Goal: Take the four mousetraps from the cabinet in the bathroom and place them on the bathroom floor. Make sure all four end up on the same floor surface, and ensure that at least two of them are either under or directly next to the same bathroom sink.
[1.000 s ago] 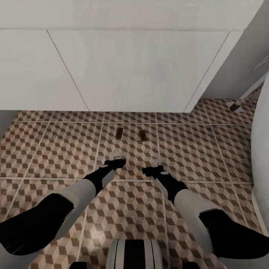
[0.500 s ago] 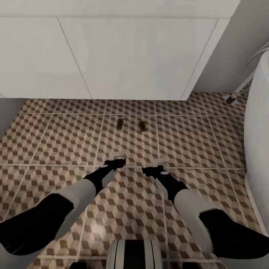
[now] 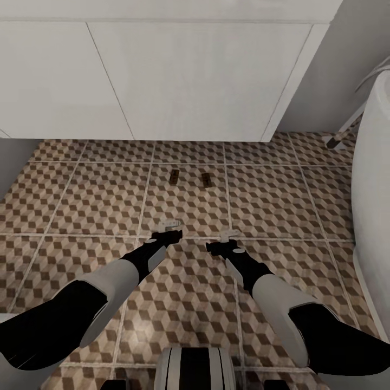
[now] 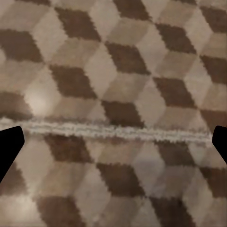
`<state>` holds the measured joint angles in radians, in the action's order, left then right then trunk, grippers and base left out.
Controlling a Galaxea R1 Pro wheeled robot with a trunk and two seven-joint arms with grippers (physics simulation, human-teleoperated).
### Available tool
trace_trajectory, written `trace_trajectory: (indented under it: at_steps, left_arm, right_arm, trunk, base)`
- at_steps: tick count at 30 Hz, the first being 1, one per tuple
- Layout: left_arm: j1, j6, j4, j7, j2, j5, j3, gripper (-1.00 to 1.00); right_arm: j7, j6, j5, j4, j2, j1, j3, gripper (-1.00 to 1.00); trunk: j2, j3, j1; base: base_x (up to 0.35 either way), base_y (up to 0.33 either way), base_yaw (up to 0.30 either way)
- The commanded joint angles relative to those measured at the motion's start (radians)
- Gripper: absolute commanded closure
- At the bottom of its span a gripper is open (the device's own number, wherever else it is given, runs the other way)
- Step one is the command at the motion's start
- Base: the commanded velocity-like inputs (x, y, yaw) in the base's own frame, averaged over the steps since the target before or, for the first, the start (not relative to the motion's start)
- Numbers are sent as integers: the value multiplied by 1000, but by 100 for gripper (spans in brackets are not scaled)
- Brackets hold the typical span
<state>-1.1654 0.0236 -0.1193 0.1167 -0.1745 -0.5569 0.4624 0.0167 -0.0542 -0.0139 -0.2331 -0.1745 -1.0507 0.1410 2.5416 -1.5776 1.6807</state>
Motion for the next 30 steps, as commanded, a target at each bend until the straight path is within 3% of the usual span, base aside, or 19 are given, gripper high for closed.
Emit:
trace_trajectory:
  at_steps: [1,17,30]
  left_arm:
    - [0,2,0,4,0,-8,9,-100]
    - [0,2,0,4,0,-7,9,-100]
    - [0,-8,2,10,0,-6,9,-100]
  right_arm:
    - [2,-6,-1,-2,0,0,3,-100]
    - [0,-6,-1,-2,0,0,3,-100]
    - [1,-11,0,0,0,0,3,-100]
  trunk:
    - [0,-1,0]
    - [0,-1,0]
    - [-3,50,-6]
  base:
    - [-12,0,0]
    - [-2,0,0]
    - [0,0,0]
